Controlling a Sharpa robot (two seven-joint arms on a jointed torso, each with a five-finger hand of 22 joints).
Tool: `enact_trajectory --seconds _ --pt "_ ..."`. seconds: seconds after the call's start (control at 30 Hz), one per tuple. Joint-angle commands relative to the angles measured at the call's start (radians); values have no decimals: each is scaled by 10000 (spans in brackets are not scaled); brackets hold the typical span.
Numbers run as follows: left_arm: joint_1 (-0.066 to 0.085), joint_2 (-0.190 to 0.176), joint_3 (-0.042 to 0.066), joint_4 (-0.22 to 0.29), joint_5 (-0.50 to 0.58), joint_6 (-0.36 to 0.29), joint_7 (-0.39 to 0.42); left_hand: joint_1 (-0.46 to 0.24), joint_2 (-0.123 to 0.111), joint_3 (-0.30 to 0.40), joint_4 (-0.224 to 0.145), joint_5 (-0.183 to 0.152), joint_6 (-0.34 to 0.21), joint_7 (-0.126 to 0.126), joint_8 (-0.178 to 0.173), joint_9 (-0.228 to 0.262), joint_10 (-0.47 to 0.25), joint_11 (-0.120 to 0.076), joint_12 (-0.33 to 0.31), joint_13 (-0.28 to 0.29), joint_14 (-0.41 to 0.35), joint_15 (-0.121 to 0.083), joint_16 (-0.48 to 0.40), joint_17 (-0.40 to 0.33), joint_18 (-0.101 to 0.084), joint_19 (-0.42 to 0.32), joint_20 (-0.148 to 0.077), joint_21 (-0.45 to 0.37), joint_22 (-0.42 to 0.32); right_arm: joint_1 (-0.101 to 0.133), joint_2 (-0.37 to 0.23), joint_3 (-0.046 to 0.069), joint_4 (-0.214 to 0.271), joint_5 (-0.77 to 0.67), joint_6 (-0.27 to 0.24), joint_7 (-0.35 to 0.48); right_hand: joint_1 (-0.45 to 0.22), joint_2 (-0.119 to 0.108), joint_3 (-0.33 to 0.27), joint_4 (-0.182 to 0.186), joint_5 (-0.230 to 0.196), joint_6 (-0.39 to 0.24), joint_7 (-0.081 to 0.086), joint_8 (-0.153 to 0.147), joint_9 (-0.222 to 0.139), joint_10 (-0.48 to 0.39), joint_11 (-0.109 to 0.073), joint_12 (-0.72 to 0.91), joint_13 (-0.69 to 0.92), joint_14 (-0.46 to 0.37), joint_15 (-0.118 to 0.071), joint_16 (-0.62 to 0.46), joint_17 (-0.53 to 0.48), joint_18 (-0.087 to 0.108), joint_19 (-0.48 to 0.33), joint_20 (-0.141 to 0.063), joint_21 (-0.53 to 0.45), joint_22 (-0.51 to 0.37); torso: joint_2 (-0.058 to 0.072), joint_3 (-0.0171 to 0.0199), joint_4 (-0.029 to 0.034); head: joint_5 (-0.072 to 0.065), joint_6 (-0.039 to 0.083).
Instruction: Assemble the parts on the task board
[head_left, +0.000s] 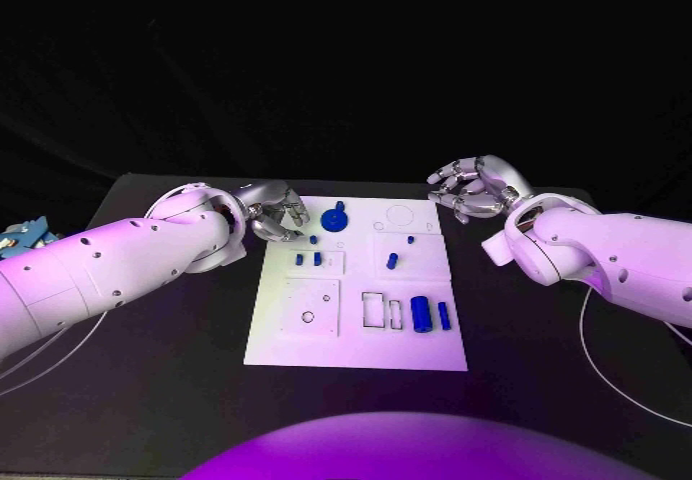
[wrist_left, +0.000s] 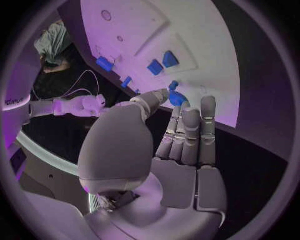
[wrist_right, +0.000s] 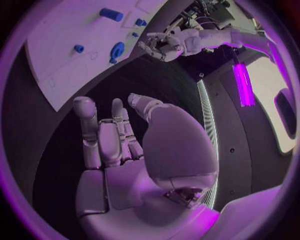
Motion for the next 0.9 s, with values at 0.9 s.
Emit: enact_trajectory --seconds 0.9 --pt "129 -1285 151 2101 10449 -431 3720 383 592 142 -100 40 385 3 -37 -90 191 -45 763 130 -1543 -56 -2159 -1959 67 -684 -47 -1281 -794 -102 752 8 -114 -9370 1796 -3739 -258 -317 834 -1123 190 1015 0 -464 -645 893 138 -3708 -2610 423 95 148 196 -331 761 45 1327 1284 17 -23 -3 -554 135"
